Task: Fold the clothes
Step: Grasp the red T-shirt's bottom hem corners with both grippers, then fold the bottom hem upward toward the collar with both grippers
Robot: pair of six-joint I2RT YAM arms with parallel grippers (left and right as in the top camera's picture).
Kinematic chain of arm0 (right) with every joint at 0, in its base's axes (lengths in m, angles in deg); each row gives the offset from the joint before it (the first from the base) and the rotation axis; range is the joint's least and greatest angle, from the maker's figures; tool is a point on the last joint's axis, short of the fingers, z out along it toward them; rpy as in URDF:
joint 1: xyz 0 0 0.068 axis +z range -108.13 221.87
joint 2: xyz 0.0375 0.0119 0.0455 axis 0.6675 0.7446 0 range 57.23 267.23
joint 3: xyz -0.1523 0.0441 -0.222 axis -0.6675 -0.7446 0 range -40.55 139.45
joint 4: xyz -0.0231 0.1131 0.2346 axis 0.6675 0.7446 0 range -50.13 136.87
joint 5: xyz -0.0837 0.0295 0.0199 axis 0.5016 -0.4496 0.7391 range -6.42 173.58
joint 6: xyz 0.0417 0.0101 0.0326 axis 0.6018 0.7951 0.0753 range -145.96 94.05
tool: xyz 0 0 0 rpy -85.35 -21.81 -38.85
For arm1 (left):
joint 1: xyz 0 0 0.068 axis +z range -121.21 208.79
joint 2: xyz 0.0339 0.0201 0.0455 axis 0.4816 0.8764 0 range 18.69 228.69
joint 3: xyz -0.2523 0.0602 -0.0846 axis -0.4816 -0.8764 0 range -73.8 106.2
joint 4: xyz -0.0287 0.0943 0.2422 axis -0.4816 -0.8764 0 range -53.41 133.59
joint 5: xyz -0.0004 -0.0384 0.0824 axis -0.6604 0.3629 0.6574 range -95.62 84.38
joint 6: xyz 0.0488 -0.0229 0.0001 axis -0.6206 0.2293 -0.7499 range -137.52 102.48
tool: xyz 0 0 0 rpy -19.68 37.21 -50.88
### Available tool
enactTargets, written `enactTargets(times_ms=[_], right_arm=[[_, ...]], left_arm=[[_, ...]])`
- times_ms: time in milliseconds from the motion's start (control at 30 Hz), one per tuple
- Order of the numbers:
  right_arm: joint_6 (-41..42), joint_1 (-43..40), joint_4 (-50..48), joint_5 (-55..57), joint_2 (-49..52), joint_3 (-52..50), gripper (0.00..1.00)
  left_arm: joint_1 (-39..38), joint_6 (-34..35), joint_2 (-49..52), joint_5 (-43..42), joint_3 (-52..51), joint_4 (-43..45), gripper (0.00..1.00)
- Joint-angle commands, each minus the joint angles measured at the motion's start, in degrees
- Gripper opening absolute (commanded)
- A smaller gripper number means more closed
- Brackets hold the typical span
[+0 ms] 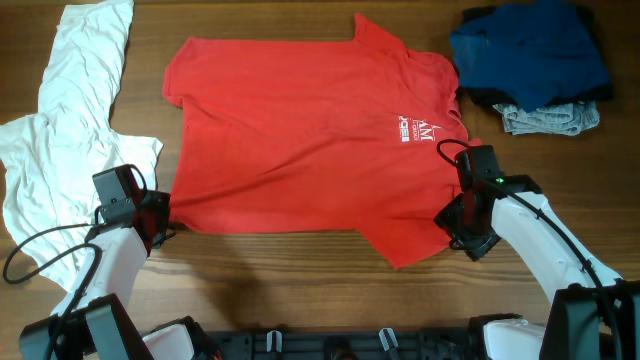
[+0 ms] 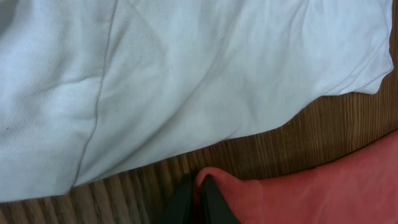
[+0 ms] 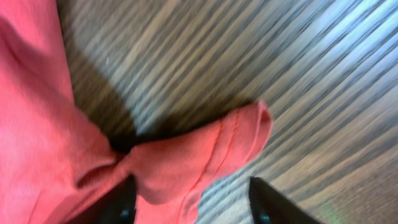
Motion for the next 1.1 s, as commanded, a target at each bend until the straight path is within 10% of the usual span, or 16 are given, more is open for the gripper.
enactTargets(times_ms=[0, 200, 300, 567, 1067], right_arm=[[1.57, 0.22, -1.42, 4.59, 2.29, -0.85, 0.5], [1.55, 0.24, -4.74, -0.98, 11.26, -0.92, 0.4], [1.42, 0.24, -4.68, -3.28, 13.4, -0.92, 0.04], [-1.66, 0.22, 1.49, -4.5, 6.08, 2.23, 0.04], [-14.43, -11.63, 25.0, -2.78, -20.11, 19.8, 0.04]], left_arm=[[0.44, -1.18, 0.5, 1.18, -0.39, -0.04, 0.04], [0.44, -1.18, 0.5, 1.18, -0.42, -0.33, 0.04], [0.44, -1.18, 0.5, 1.09, -0.39, -0.72, 0.04], [0.48, -11.34, -10.73, -11.15, -0.37, -2.51, 0.04], [0.48, -18.95, -46.9, -9.62, 2.91, -19.19, 0.04]])
